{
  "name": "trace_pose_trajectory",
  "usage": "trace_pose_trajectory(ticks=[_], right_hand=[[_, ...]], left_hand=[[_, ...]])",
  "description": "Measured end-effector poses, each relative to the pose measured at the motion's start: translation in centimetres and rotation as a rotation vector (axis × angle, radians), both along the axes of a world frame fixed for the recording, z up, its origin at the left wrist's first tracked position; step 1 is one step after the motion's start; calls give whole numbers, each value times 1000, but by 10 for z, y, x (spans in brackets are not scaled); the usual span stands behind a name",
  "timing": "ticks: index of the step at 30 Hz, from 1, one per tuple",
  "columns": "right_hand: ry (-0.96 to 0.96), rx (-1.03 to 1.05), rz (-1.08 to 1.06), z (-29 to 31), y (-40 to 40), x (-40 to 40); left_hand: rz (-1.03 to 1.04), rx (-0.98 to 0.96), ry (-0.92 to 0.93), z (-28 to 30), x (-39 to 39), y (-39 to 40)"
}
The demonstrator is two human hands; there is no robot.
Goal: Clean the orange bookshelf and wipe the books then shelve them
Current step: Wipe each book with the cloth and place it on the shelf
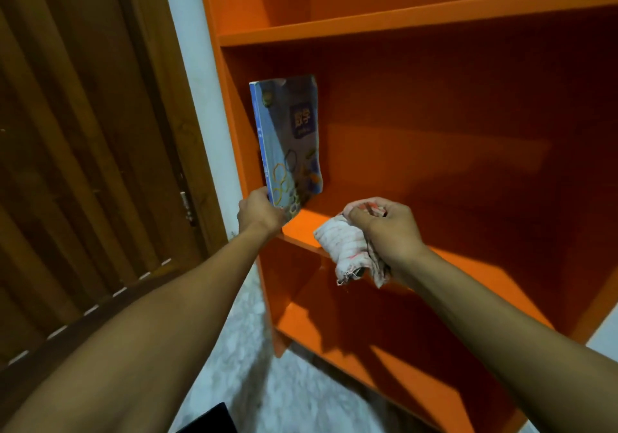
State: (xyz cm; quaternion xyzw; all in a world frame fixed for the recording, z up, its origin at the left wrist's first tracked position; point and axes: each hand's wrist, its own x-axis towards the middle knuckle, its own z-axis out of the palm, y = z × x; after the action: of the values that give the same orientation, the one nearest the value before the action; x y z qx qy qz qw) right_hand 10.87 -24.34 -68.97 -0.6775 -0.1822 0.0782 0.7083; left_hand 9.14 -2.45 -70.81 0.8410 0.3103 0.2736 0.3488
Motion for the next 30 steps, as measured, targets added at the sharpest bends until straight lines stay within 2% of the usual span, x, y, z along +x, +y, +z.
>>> trace_pose_trajectory(ticks=[8, 15, 19, 23, 26, 30], right_hand=[[1, 28, 32, 5, -3, 10], [19, 26, 35, 2, -8, 17], [55, 57, 75, 0, -14, 11], [123, 81, 177, 1, -19, -10], [156, -94, 308, -11, -23, -38], [147, -444, 457, -43, -32, -84]], left_hand=[[160, -123, -111, -1, 39, 2], [199, -127, -194, -12, 59, 2], [197, -126, -189, -8, 47, 3], [163, -7, -231, -2, -2, -6], [119, 50, -243, -13, -56, -9], [72, -65, -79, -58, -126, -8]])
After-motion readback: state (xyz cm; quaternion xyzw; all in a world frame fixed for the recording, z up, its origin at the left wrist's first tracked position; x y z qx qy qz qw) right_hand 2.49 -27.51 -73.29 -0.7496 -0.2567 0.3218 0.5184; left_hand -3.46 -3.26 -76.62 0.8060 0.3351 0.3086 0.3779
